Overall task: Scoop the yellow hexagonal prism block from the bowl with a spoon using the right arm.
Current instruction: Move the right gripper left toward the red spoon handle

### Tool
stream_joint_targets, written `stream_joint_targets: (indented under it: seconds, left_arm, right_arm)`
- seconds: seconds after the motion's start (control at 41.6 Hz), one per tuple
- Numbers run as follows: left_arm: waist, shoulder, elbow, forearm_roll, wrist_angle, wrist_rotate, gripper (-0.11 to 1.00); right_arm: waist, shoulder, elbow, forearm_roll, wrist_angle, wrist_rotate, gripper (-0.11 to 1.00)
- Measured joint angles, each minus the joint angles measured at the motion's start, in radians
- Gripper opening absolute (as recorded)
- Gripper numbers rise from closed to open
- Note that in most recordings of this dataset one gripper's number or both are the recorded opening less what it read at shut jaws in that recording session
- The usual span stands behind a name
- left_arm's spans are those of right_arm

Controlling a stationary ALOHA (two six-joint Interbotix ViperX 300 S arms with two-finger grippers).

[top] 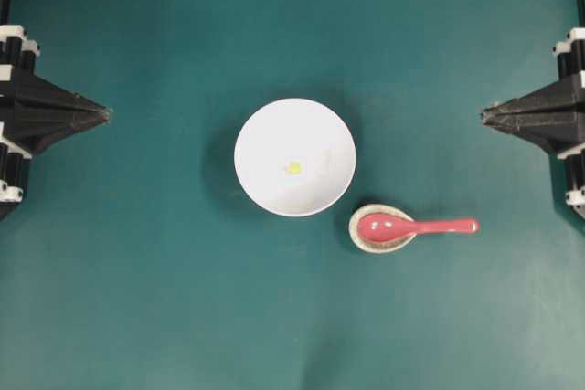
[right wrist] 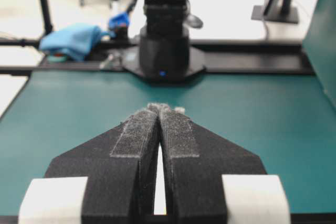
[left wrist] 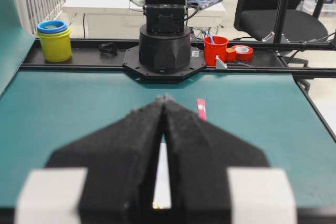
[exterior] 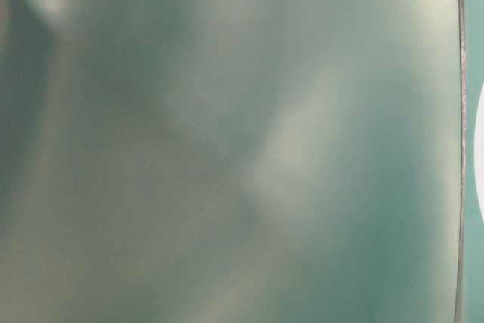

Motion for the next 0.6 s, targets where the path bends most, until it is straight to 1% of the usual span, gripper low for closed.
stream_joint_targets:
  seconds: [0.072,0.36,0.408,0.456,0.504,0.552,0.601]
  left_arm:
    - [-0.005,0.002,0.000,0.002,0.023,-0.011,0.00]
    - [-0.006,-0.002,0.000,0.008,0.025,-0.009,0.00]
    - [-0.006,-0.002,0.000,0.008,0.025,-0.011,0.00]
    - [-0.006,-0.003,0.000,0.008,0.026,-0.011,0.00]
    - [-0.006,-0.003,0.000,0.009,0.025,-0.011,0.00]
    - [-0.005,-0.002,0.000,0.008,0.026,-0.009,0.00]
    - [-0.005,-0.003,0.000,0.009,0.026,-0.009,0.00]
  right_arm:
    - [-0.002,0.009,0.000,0.002,0.005,0.003,0.00]
    - [-0.002,0.061,0.005,0.000,0.012,0.003,0.00]
    - [-0.002,0.069,0.006,0.002,0.012,0.003,0.03]
    - [0.000,0.075,0.008,0.000,0.012,0.003,0.10]
    - [0.000,0.081,0.009,0.002,0.014,0.003,0.21]
    - [0.002,0.091,0.011,0.002,0.012,0.003,0.37]
    - [0.006,0.100,0.014,0.002,0.012,0.003,0.49]
